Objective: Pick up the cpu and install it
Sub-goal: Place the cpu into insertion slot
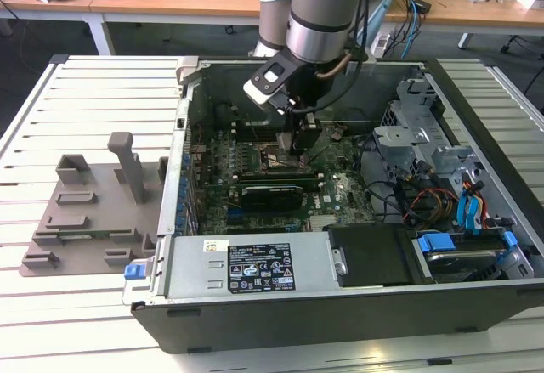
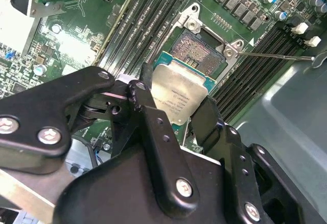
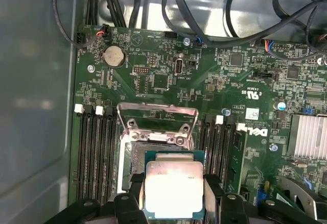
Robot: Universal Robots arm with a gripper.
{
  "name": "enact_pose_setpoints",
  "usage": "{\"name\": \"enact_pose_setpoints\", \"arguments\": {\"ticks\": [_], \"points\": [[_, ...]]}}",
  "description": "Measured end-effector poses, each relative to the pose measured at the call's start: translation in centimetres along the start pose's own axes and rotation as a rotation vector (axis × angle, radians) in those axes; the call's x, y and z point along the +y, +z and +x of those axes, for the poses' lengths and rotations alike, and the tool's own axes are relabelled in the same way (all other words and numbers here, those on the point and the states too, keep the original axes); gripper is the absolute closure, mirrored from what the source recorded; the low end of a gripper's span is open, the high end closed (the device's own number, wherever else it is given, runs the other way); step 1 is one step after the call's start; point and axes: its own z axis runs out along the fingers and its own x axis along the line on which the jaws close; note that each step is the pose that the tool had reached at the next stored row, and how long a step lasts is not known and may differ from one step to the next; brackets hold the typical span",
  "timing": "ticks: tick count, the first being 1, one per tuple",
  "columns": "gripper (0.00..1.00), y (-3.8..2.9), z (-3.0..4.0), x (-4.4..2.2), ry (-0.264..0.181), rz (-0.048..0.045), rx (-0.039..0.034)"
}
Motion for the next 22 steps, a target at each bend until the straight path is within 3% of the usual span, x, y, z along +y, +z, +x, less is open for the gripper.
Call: {"name": "enact_pose_setpoints", "arguments": {"ticks": [12,17,22], "points": [[0.45,0.83,0.37,0.08,0.0,-0.0001,0.0001],[0.45,1.59,0.37,0.12,0.0,-0.0001,0.0002],[0.45,2.09,1.15,0.21,0.014,-0.0003,-0.0016]]}}
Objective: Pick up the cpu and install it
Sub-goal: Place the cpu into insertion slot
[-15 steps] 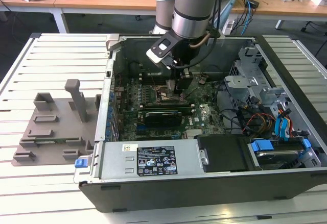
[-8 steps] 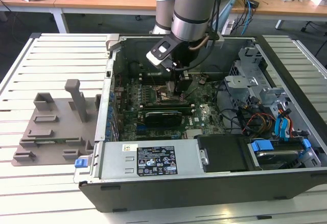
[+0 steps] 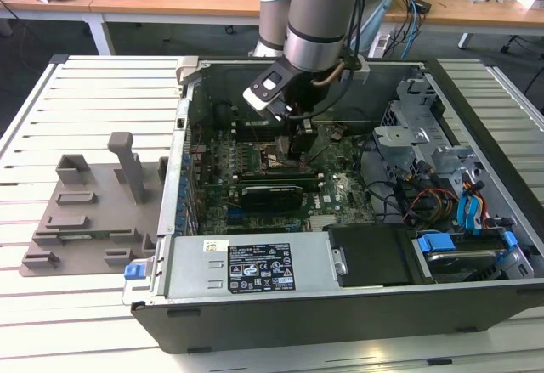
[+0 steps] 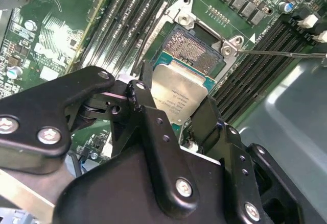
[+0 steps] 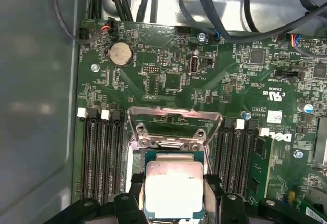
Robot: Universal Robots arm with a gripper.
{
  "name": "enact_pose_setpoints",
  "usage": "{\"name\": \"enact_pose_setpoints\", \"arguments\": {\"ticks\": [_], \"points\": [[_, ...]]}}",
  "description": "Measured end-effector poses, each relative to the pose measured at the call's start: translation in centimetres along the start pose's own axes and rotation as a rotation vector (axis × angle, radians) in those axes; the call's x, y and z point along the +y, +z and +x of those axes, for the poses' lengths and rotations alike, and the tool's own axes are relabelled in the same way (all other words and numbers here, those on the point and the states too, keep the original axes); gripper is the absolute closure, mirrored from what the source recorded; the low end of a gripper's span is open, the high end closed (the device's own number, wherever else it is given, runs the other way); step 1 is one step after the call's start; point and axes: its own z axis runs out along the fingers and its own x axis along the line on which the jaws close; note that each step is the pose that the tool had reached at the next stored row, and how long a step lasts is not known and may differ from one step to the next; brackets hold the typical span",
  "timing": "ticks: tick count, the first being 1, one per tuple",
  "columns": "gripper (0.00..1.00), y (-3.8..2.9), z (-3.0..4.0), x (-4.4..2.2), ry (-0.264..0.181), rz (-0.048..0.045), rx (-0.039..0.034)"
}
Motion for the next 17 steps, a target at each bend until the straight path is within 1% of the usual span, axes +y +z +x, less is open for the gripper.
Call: {"name": "enact_pose_setpoints", "arguments": {"ticks": [1,3,5,7,8,10,11,12,13,17], "points": [[0.45,0.15,0.0,-0.01,0.013,0.0004,-0.0082],[0.45,0.28,0.02,-0.08,0.02,0.0005,-0.011],[0.45,0.72,0.24,-0.54,0.032,0.0004,-0.0111],[0.45,0.95,0.37,-0.83,0.037,0.0002,-0.0107],[0.45,1.17,0.44,-0.94,0.046,0.0,-0.0103],[0.45,1.57,0.47,-0.96,0.074,-0.0004,-0.0087],[0.45,1.84,0.48,-1.07,0.075,-0.0003,-0.0087],[0.45,2.21,0.47,-1.07,0.075,-0.0003,-0.0087],[0.45,2.43,0.47,-1.07,0.075,-0.0004,-0.0087],[0.45,2.65,0.47,-1.13,0.075,-0.0004,-0.0076]]}}
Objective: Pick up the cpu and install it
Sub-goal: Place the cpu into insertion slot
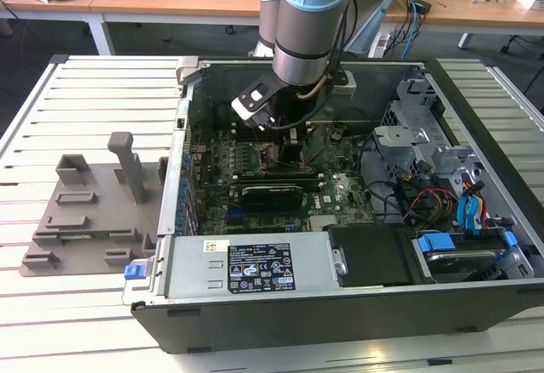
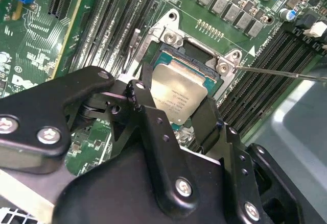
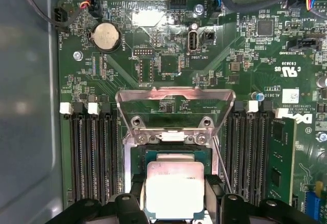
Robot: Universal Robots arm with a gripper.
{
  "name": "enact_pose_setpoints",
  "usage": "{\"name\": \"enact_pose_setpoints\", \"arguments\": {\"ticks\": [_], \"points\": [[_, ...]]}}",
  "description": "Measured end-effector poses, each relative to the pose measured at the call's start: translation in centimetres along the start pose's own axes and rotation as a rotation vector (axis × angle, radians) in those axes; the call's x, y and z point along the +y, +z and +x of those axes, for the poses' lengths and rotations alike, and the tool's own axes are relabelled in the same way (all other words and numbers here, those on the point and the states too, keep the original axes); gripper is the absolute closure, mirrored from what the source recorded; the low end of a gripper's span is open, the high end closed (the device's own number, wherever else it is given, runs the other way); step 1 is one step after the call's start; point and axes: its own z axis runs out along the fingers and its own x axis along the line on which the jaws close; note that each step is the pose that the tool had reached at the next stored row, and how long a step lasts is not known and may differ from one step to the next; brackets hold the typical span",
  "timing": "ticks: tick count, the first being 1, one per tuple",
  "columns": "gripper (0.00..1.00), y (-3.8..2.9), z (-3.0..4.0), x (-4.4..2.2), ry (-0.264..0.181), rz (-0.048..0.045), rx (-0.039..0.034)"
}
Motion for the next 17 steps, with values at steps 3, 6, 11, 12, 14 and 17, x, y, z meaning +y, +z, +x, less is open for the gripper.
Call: {"name": "enact_pose_setpoints", "arguments": {"ticks": [3,6,11,12,14,17], "points": [[0.45,0.16,0.02,0.01,-0.004,0.0,0.0001],[0.45,0.31,0.04,-0.02,-0.004,0.0002,0.0003],[0.45,0.47,0.07,-0.02,-0.004,0.0002,0.001],[0.45,0.47,0.07,-0.02,-0.004,0.0001,0.0012],[0.45,0.48,0.08,-0.02,-0.004,0.0001,0.0013],[0.45,0.47,0.09,-0.02,-0.004,0.0001,0.0012]]}}
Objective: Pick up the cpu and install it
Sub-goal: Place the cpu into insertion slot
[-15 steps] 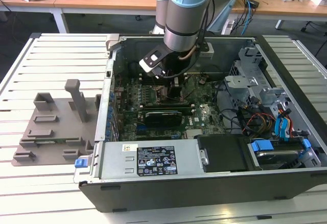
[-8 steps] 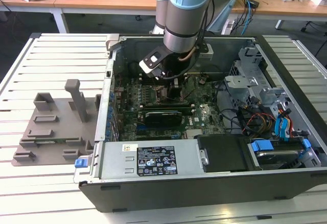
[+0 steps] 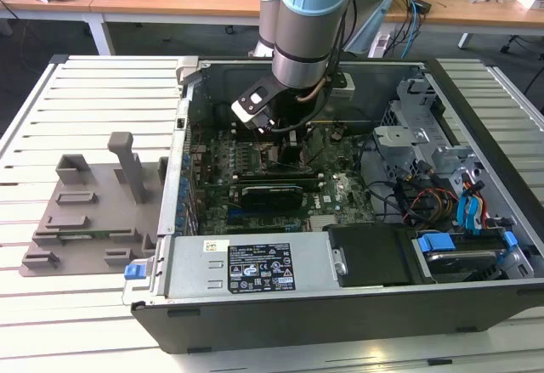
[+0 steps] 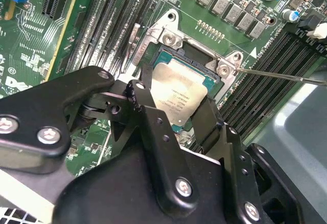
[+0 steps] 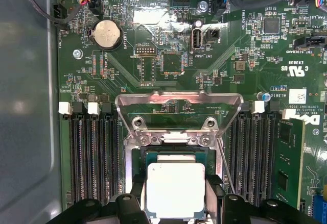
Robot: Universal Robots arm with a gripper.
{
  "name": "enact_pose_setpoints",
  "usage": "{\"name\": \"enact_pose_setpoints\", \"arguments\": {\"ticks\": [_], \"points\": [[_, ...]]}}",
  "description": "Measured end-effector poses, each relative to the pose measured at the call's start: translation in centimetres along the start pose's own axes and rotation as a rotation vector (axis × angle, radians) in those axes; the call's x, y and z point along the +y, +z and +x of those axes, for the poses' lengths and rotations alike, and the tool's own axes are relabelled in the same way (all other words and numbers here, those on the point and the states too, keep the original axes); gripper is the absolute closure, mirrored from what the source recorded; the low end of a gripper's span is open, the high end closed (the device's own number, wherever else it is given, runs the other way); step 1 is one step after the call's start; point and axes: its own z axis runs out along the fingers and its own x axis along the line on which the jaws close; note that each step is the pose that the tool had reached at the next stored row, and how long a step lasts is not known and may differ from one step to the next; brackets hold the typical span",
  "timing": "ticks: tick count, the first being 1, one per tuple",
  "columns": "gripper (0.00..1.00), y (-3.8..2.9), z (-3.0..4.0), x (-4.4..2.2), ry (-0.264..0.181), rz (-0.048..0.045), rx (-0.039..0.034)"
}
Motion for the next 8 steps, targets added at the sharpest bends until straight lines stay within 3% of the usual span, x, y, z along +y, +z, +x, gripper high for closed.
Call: {"name": "enact_pose_setpoints", "arguments": {"ticks": [6,8], "points": [[0.45,0.0,0.02,0.0,0.0,0.0,0.0],[0.38,0.0,0.03,0.0,0.0,0.0,0.0]]}}
